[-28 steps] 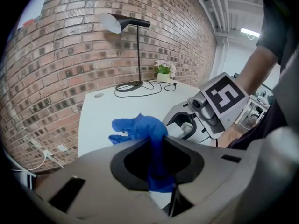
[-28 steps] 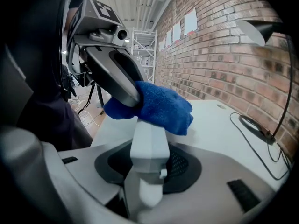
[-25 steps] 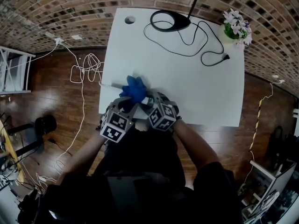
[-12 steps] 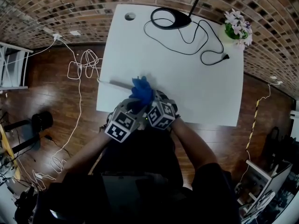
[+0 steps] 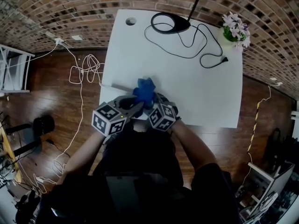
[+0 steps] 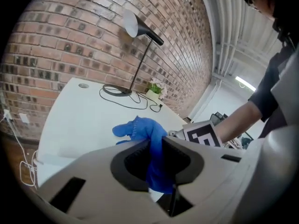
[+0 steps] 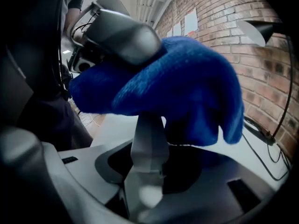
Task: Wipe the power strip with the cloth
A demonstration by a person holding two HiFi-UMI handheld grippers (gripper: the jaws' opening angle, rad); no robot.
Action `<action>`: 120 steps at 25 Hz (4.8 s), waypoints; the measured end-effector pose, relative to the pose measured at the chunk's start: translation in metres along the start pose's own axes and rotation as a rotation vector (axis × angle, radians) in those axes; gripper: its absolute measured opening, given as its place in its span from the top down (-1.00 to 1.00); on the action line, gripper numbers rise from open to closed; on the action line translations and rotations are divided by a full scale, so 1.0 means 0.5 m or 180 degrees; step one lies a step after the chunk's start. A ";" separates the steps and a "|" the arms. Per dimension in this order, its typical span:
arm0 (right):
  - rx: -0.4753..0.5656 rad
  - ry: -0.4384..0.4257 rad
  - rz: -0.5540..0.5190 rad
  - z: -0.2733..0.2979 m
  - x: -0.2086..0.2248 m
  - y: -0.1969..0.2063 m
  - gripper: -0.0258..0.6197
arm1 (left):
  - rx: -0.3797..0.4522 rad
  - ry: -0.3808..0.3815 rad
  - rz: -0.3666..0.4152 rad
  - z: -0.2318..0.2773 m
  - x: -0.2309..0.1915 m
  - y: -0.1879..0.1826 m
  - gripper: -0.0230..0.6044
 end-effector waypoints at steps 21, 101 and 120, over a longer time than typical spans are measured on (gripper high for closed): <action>-0.0375 0.0235 -0.0859 -0.003 -0.009 -0.016 0.44 | 0.0005 -0.0339 -0.0056 -0.126 -0.158 -0.064 0.67; -0.0121 -0.0285 0.0196 -0.024 -0.029 0.015 0.04 | -0.0964 -0.0951 0.0591 -0.069 -0.117 0.062 0.12; -0.0252 -0.0263 0.0074 -0.027 -0.031 0.012 0.05 | -0.0595 -0.1190 0.0139 -0.092 -0.180 0.056 0.65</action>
Point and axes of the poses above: the fingertips, and each gripper's own axes: z forward along the fingers, x to its right, y out of its underside, the point moved 2 cm from there along -z, backward along the fingers, and after that the axes turned 14 degrees about -z, right-handed, at the moved point
